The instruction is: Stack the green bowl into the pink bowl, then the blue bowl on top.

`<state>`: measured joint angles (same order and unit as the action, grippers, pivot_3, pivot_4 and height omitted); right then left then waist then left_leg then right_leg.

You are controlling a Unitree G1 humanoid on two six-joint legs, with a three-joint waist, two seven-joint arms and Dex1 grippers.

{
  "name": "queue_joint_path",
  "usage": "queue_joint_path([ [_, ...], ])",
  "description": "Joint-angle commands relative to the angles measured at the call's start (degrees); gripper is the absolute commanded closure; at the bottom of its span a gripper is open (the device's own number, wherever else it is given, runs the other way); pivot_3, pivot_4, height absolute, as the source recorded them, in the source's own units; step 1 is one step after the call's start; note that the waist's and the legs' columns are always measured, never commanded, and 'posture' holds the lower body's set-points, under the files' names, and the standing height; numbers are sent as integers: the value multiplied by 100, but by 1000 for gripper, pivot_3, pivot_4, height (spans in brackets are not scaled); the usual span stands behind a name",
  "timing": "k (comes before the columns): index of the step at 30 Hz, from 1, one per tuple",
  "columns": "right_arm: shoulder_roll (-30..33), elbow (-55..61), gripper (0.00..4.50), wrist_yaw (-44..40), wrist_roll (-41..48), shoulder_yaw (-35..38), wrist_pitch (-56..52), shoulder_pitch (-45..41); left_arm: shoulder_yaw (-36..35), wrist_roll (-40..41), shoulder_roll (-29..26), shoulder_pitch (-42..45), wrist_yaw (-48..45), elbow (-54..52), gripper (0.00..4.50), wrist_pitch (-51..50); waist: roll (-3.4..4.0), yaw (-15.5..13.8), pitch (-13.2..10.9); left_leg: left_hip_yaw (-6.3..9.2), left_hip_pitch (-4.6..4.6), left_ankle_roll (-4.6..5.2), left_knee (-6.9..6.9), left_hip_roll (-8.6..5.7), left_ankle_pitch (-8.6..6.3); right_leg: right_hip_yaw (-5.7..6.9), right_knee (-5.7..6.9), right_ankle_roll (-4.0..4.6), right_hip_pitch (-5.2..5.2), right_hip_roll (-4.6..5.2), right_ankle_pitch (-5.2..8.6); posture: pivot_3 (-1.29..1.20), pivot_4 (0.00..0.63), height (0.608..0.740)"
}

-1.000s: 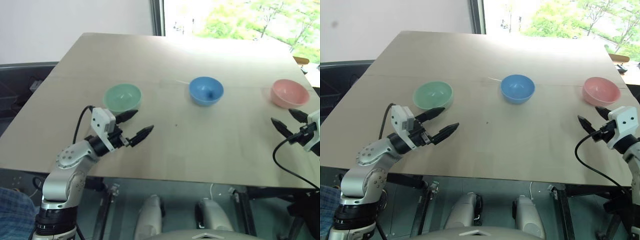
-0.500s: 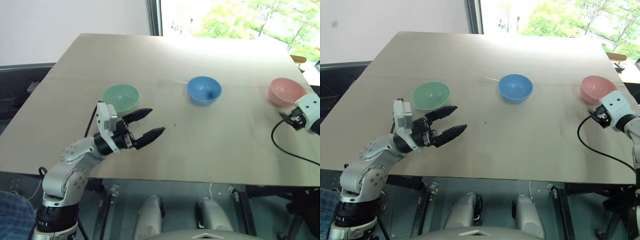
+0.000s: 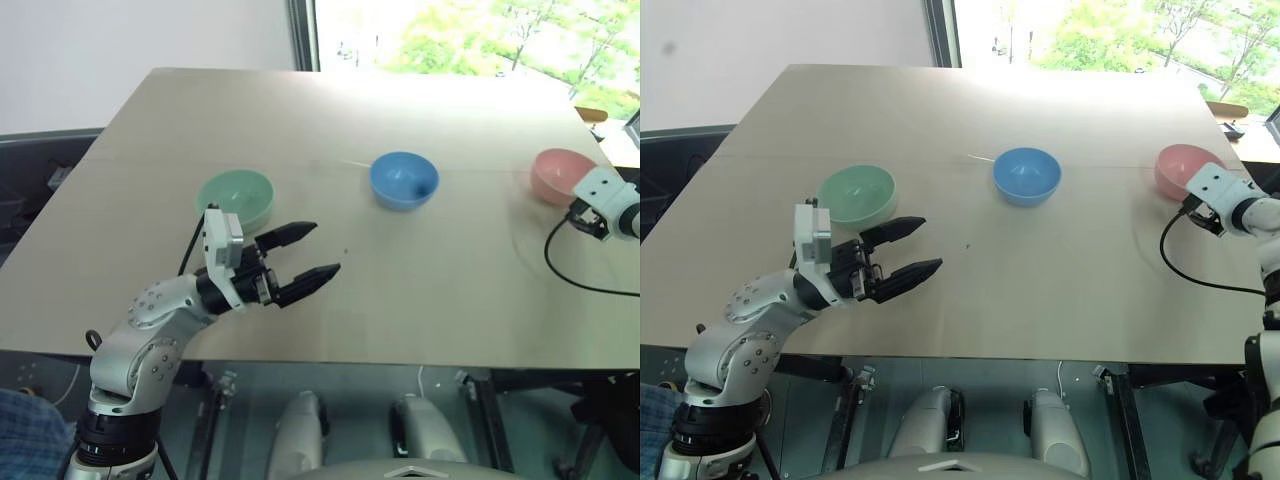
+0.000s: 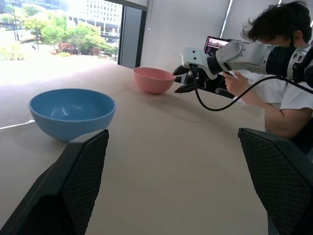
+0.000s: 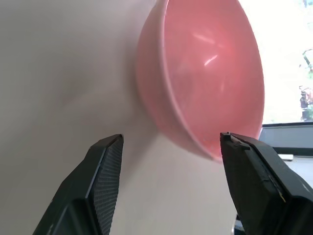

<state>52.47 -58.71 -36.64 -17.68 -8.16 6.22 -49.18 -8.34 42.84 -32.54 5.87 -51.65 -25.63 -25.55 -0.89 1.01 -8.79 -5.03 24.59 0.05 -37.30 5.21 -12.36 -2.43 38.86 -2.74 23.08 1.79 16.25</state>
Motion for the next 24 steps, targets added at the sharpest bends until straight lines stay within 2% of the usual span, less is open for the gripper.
queue_joint_path([
  [1,168,-195,1174,-65,-149,-83,181,-248,-67,13,-46,-100,-16,-238,0,120,1,-13,0,0,1,0,0,0,0,0,0,0,0,0,0,0,150,740],
  [16,-421,-1150,1174,311,-698,-589,549,-1167,-21,-53,-8,-145,17,-192,0,224,6,15,-4,-5,0,-1,-1,0,0,-4,3,0,3,3,0,0,150,740],
  [24,-625,-1481,1174,531,-913,-735,592,-1389,-38,-84,9,-206,74,-256,0,225,7,-4,-4,-5,4,-1,-1,-1,1,-2,2,1,4,3,-1,0,150,740],
])
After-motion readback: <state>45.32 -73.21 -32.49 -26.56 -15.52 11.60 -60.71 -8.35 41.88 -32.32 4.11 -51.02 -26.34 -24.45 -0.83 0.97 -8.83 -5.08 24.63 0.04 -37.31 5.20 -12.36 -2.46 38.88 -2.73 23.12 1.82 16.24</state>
